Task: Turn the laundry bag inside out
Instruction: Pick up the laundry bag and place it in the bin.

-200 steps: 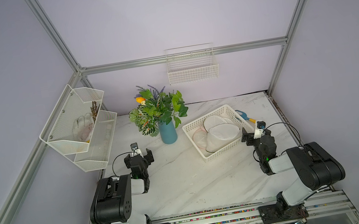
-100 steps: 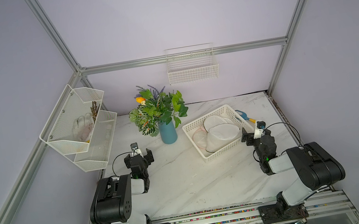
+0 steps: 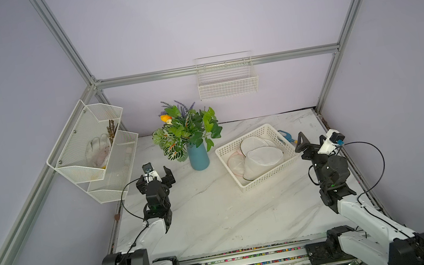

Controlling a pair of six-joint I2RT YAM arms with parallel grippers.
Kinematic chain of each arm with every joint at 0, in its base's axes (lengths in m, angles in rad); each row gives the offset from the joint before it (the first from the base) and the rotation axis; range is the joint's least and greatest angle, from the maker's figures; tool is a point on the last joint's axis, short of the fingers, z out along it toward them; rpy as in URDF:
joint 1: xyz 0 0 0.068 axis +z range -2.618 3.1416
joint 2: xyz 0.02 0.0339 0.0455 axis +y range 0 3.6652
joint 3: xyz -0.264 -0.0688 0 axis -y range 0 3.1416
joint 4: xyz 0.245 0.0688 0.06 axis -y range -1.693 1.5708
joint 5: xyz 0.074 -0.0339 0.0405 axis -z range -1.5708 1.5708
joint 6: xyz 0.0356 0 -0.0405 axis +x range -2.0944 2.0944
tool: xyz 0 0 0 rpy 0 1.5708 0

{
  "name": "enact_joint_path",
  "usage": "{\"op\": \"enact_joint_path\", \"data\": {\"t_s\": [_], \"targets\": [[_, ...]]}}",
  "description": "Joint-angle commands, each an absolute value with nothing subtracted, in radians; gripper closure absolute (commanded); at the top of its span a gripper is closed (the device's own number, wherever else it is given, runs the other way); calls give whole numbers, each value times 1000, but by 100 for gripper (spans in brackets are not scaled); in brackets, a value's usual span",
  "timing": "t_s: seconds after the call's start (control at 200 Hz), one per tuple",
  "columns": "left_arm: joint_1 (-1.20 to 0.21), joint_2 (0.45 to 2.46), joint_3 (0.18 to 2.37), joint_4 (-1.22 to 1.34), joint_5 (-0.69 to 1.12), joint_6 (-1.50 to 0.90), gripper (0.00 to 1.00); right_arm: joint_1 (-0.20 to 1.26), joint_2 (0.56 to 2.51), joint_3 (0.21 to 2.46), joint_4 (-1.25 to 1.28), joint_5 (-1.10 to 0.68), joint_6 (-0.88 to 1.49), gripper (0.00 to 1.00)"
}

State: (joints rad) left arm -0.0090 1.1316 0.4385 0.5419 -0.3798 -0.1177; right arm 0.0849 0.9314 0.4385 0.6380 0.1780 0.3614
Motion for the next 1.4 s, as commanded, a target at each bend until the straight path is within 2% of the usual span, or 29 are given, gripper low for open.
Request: {"op": "enact_joint_path", "data": {"t_s": [0.0, 0.085, 0.32, 0.51, 0.76, 0.915, 0.935, 0.99, 1.195, 1.395], "targets": [[-11, 1005, 531, 152, -404, -314, 0, 83, 951, 527, 286, -19, 483, 0], [-12, 938, 550, -5, -246, -402, 0, 128, 1021, 664, 113, -128, 391, 1], [-47, 818, 419, -58, 47, -684, 0, 431, 1246, 967, -246, -40, 1, 3], [-86, 787, 367, -73, 172, -717, 0, 502, 1468, 1142, -432, 37, -54, 5], [-87, 841, 380, -119, 278, -685, 0, 551, 1705, 1317, -614, 188, -83, 18], [-87, 851, 416, -131, 325, -650, 0, 570, 1751, 1333, -606, 248, -75, 32], [-87, 851, 424, -137, 328, -645, 0, 571, 1753, 1331, -600, 251, -73, 39], [-87, 846, 444, -158, 330, -628, 0, 573, 1752, 1327, -588, 260, -67, 45], [-87, 833, 509, -243, 337, -566, 0, 577, 1702, 1325, -566, 299, -45, 79], [-93, 822, 568, -294, 372, -475, 0, 577, 1591, 1334, -569, 309, -33, 95]]}}
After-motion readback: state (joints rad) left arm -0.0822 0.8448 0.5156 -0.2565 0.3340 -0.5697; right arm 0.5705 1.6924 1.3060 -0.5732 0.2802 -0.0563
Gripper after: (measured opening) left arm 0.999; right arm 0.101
